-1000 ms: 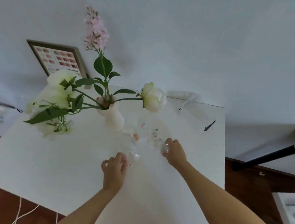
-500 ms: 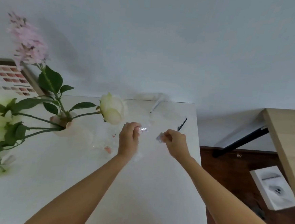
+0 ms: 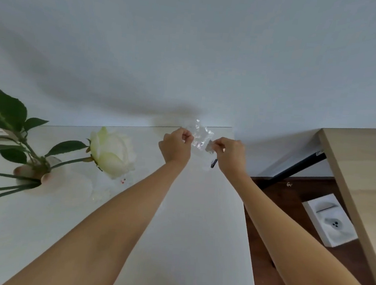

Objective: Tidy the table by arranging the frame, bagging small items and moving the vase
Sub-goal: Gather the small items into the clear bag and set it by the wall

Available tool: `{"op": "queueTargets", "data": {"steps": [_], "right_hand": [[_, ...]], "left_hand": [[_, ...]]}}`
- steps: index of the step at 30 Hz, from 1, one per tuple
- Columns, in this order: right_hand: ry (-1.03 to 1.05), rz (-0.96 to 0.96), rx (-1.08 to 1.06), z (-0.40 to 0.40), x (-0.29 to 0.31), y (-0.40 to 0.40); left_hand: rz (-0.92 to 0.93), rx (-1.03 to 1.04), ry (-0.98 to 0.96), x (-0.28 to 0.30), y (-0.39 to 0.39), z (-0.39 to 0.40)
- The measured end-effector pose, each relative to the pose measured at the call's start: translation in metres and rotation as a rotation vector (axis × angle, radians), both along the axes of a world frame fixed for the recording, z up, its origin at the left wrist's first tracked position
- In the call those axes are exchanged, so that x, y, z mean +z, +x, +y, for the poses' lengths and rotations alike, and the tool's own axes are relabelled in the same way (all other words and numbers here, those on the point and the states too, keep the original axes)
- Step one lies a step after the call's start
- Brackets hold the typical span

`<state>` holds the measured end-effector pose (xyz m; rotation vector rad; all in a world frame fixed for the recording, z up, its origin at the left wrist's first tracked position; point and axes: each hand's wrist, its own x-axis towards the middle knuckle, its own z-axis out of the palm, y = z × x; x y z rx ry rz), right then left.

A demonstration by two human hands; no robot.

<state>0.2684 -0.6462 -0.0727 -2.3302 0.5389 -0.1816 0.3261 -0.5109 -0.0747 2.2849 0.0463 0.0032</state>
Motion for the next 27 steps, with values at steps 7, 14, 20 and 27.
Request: {"op": "queueTargets", "data": {"steps": [7,14,20,27], "right_hand": [[-0.099,0.085,0.004,0.013,-0.009,0.005],[-0.152,-0.061,0.032,0.032,0.004,-0.009],[-0.089,-0.086,0.202,0.089,-0.008,-0.05],[-0.098,0.168,0.39,0.155,-0.032,-0.083]], "left_hand": [[-0.024,-0.009,0.116,-0.01,-0.004,0.004],[-0.065,-0.003,0.085,-0.008,-0.033,0.037],[-0.092,0.077,0.139,-0.029,-0.112,0.113],[0.207,0.085,0.446,-0.055,-0.151,0.204]]}}
